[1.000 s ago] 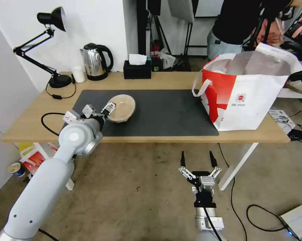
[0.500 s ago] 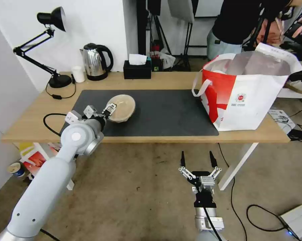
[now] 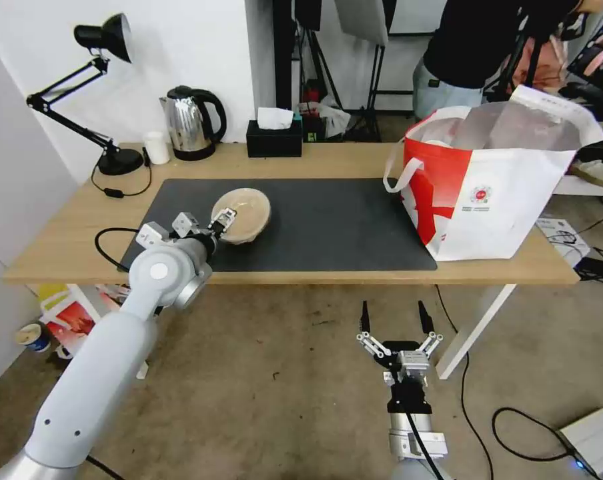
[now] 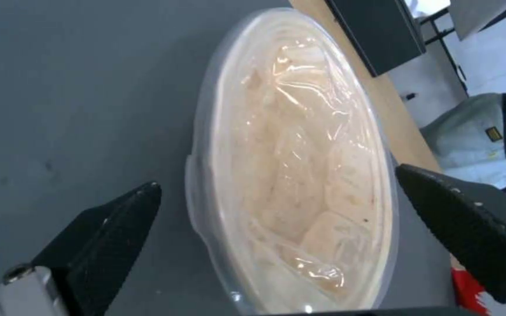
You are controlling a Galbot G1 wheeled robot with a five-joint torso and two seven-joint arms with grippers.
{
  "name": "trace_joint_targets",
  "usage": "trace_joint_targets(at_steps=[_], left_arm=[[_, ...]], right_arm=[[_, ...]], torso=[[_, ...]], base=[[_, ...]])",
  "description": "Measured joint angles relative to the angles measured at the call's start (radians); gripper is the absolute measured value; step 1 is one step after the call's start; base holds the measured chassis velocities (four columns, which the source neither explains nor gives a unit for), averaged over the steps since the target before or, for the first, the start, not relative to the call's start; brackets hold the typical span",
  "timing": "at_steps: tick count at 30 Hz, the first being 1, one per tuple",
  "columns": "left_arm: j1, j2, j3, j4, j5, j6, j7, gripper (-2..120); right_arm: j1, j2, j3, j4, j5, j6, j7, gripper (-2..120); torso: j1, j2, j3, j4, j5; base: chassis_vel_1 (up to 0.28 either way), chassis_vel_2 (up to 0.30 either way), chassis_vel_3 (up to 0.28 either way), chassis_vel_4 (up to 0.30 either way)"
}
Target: Pick up the trash from the table and place it into the takeout bag.
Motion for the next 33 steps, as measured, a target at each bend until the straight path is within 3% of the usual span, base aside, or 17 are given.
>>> trace_joint_targets(at_steps=[29,33], left_arm=[[-0.027,-0.039,0.038,0.056,0.024,0.001,0.01,100],[-0.027,-0.043,0.039,0.059,0.025,0.001,0.01,95]], right_arm=[[0.0,0.0,0.0,0.0,0.0,0.0,0.0,100],[0.0,0.0,0.0,0.0,0.0,0.0,0.0,100]], torso=[[0.0,0.0,0.0,0.0,0.0],[0.0,0.0,0.0,0.0,0.0]], base=[[0.0,0.0,0.0,0.0],[0.0,0.0,0.0,0.0]])
